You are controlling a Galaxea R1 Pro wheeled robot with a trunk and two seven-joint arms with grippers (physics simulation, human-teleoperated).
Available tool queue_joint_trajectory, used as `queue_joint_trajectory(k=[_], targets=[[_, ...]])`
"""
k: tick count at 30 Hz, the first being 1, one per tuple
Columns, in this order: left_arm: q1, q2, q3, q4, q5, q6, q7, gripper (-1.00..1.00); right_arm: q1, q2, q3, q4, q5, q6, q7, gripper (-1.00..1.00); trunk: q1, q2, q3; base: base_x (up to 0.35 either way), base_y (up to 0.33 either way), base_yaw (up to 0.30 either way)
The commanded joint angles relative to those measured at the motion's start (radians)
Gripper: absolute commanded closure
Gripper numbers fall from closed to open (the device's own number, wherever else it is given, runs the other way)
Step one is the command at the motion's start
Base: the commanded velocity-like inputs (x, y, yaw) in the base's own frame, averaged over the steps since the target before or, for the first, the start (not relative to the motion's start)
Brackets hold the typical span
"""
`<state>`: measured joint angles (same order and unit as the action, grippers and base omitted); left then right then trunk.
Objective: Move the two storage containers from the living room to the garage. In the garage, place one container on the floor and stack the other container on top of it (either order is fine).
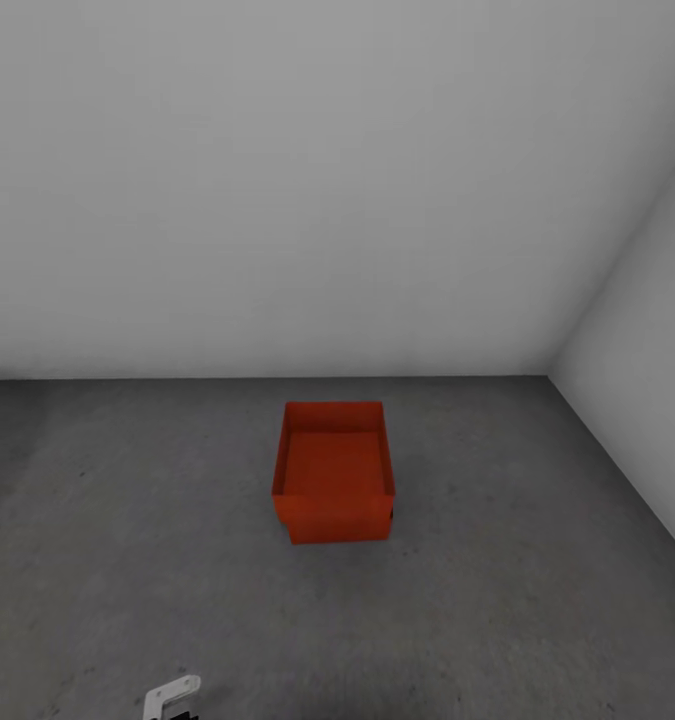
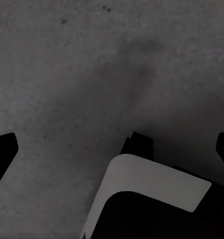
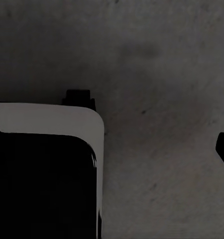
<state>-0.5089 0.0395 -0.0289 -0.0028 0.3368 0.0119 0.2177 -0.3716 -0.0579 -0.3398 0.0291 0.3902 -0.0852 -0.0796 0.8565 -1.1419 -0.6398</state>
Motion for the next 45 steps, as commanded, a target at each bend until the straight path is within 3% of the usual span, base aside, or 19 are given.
queue_joint_trajectory(k=[1, 14, 29, 32, 45], targets=[[0.0, 0.0, -0.003, 0.0, 0.005, 0.001, 0.002, -1.0, -0.001, 0.0, -0.009, 0.003, 0.01, -0.005, -0.004, -1.0, -0.004, 0.007, 0.003, 0.0, 0.0, 0.0], [0.0, 0.001, -0.003, 0.0, 0.005, 0.003, 0.001, -1.0, -0.001, 0.0, -0.01, 0.004, 0.008, -0.006, -0.006, -1.0, -0.054, 0.098, 0.043, 0.0, 0.0, 0.0], [0.0, -0.001, -0.003, 0.003, 0.005, 0.016, 0.001, -1.0, -0.001, 0.007, -0.01, 0.005, 0.007, -0.004, -0.003, -1.0, -0.054, 0.098, 0.043, 0.0, 0.0, 0.0], [0.001, -0.004, -0.003, 0.003, 0.005, 0.017, 0.001, -1.0, -0.001, 0.008, -0.01, 0.005, 0.007, -0.004, -0.003, -1.0, -0.065, 0.119, 0.053, 0.0, 0.0, 0.0], [0.034, -0.005, -0.003, 0.002, 0.006, 0.012, -0.001, -1.0, 0.012, 0.03, -0.01, 0.005, 0.007, -0.007, -0.003, -1.0, -0.065, 0.119, 0.066, 0.0, 0.0, 0.0]])
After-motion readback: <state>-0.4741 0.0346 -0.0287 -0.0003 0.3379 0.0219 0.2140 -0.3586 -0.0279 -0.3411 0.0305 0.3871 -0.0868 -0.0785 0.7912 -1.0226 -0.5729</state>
